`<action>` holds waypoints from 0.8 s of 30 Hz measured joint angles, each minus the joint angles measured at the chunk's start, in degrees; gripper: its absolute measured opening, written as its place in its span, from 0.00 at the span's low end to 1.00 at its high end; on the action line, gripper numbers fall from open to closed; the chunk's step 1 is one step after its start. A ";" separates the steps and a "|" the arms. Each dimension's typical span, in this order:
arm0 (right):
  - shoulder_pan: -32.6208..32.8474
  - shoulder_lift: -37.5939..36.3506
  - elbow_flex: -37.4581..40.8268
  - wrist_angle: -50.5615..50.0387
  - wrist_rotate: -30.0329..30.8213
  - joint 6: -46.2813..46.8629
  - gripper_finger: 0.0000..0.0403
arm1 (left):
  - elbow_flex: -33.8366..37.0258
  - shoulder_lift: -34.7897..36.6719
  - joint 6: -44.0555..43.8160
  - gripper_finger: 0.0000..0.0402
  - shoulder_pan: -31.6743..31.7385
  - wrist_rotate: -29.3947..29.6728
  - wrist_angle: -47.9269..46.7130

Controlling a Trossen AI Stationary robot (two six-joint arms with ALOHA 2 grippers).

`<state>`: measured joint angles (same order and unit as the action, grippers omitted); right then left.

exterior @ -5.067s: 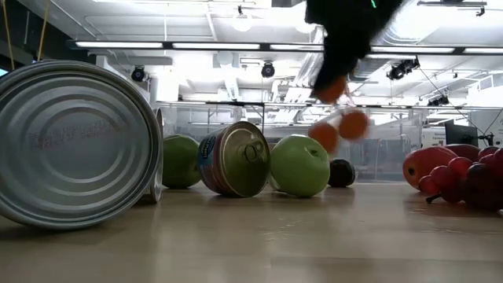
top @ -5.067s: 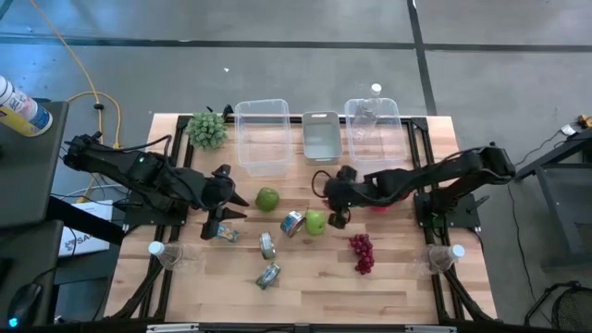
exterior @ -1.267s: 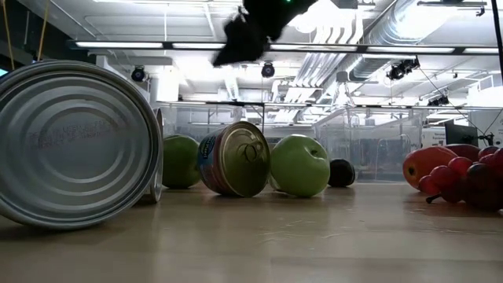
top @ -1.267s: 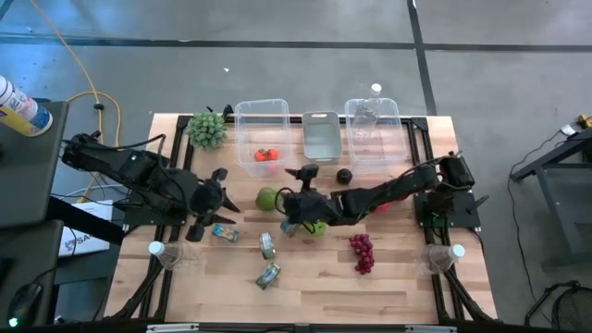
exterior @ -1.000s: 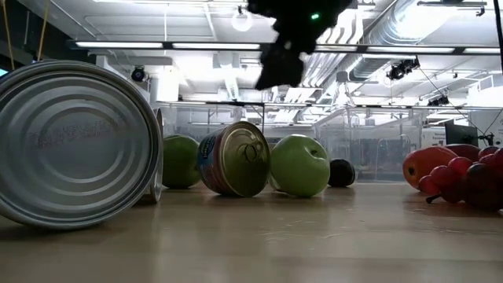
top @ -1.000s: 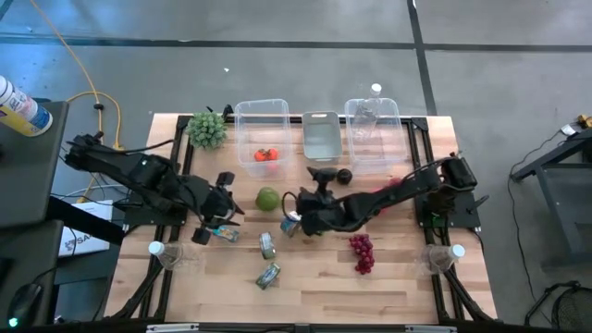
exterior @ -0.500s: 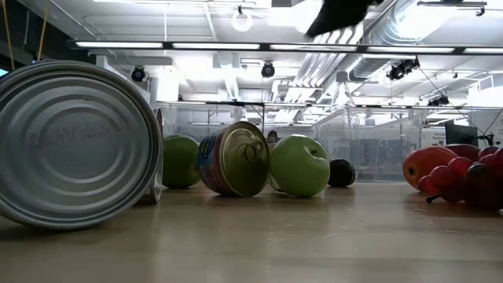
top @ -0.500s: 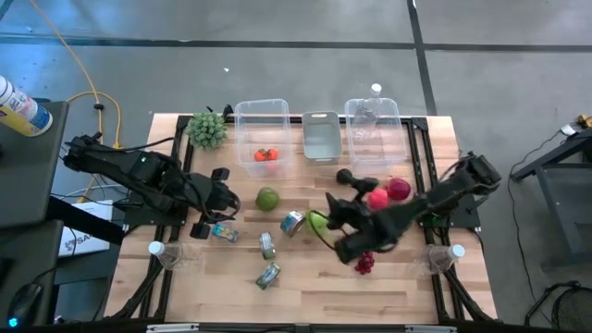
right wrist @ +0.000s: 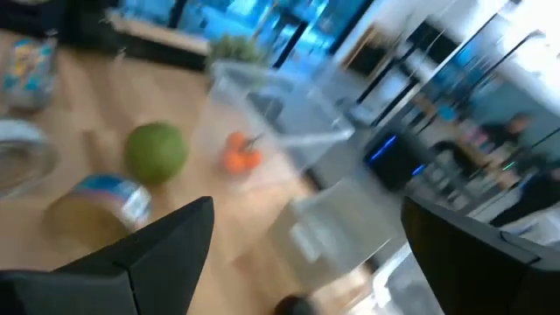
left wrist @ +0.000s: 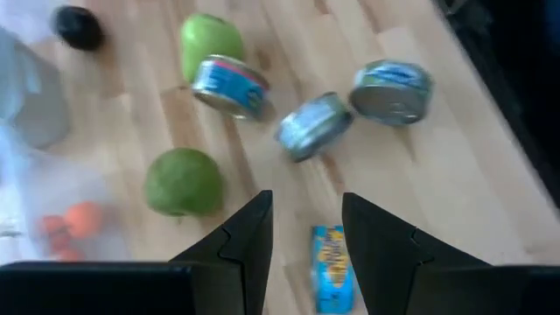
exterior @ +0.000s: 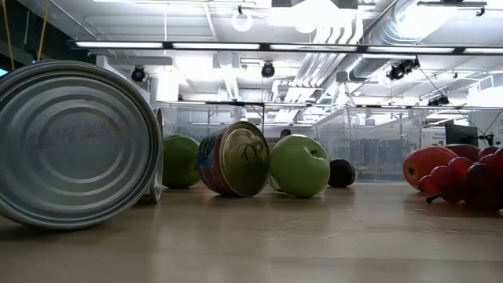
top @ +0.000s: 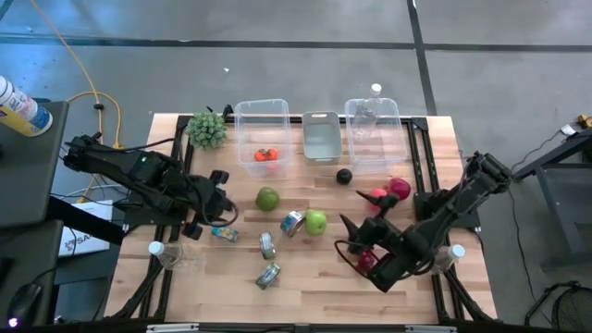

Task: Pick & Place Food Item
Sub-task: Put the yellow and blue tuna can into the gray bin

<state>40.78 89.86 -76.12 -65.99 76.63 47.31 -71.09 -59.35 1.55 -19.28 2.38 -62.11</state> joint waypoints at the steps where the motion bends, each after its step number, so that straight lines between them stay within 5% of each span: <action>1: -0.18 0.00 0.00 0.03 0.76 -0.79 0.89 | 0.00 0.00 -0.67 0.33 -0.01 -0.71 -0.01; 9: -0.77 0.00 0.00 1.10 -4.36 2.06 0.89 | 0.00 -2.60 -3.38 0.37 -0.01 -0.66 -0.64; 19: -0.74 0.00 0.00 6.53 -4.86 -3.40 0.89 | 0.02 -7.08 -9.24 0.76 -0.01 -0.79 -4.43; 24: -1.38 0.00 0.00 9.52 -4.58 -7.40 0.89 | 0.04 -8.00 -7.24 0.89 -0.02 -6.77 -7.51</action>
<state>39.40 89.86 -76.12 -56.47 72.05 39.92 -71.05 -67.35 -5.69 -19.30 -4.39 -69.62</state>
